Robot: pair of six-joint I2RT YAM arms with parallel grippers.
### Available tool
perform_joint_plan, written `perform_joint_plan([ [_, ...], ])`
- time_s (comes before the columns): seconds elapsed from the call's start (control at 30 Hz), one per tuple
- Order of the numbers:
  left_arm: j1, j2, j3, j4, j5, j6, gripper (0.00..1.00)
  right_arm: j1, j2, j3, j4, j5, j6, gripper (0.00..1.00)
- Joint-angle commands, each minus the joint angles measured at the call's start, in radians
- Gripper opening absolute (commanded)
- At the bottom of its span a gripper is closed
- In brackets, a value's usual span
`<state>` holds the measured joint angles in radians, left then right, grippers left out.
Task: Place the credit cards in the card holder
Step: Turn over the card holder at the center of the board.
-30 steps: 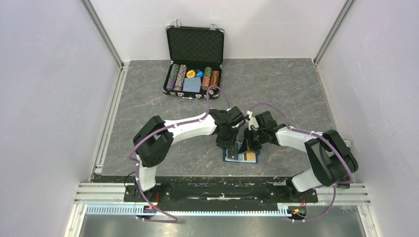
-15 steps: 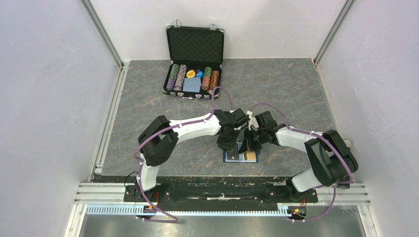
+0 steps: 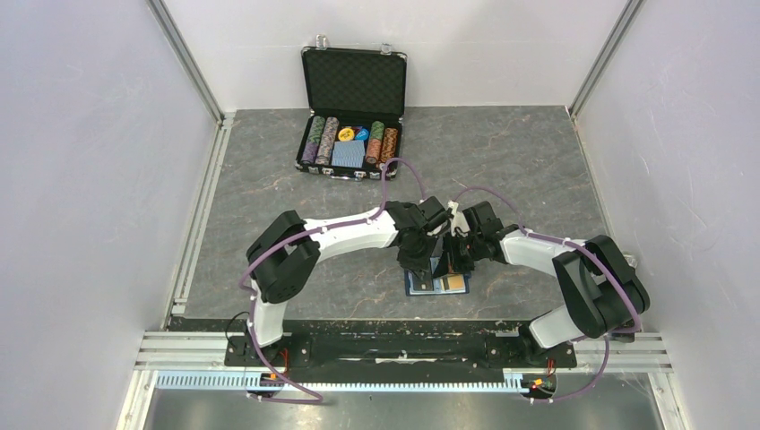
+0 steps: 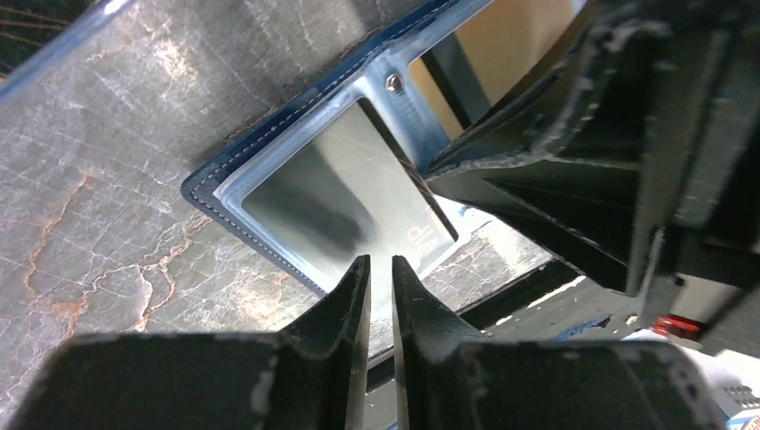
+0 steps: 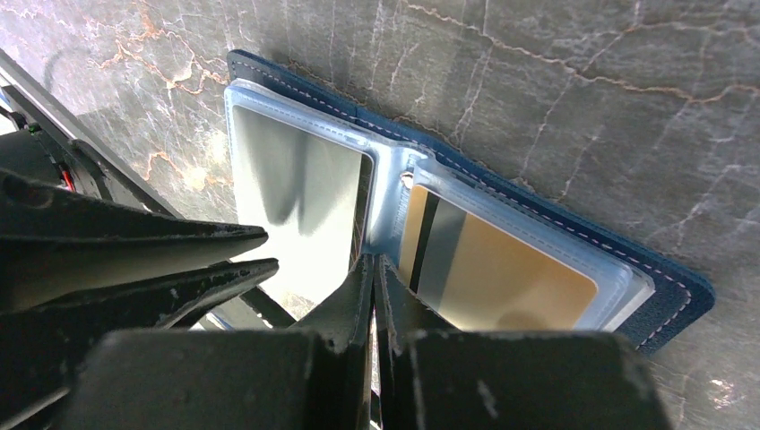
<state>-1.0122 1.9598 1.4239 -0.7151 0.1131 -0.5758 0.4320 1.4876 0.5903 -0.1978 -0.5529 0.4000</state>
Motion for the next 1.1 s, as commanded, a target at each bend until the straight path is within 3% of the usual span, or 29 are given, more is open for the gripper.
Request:
perform_joint_plan([
  [0.0,-0.003,-0.085,-0.015,0.098,0.019,-0.040,0.20,0.003,0.002,-0.004,-0.003,0.029,-0.012,0.00],
  [0.23,0.011,-0.106,-0.074,0.120,0.019,-0.078,0.33,0.003,0.001,-0.001,-0.004,0.029,-0.014,0.00],
  [0.5,0.062,-0.163,-0.207,0.192,0.051,-0.149,0.34,0.004,0.001,-0.002,-0.004,0.028,-0.011,0.00],
  [0.7,0.067,-0.146,-0.216,0.208,0.078,-0.159,0.35,0.004,-0.002,-0.005,-0.003,0.027,-0.011,0.00],
  [0.8,0.066,-0.145,-0.220,0.219,0.088,-0.157,0.32,0.004,-0.005,-0.007,-0.004,0.030,-0.011,0.00],
  [1.07,0.064,-0.150,-0.197,0.208,0.085,-0.138,0.12,0.004,-0.007,-0.009,-0.003,0.030,-0.011,0.00],
])
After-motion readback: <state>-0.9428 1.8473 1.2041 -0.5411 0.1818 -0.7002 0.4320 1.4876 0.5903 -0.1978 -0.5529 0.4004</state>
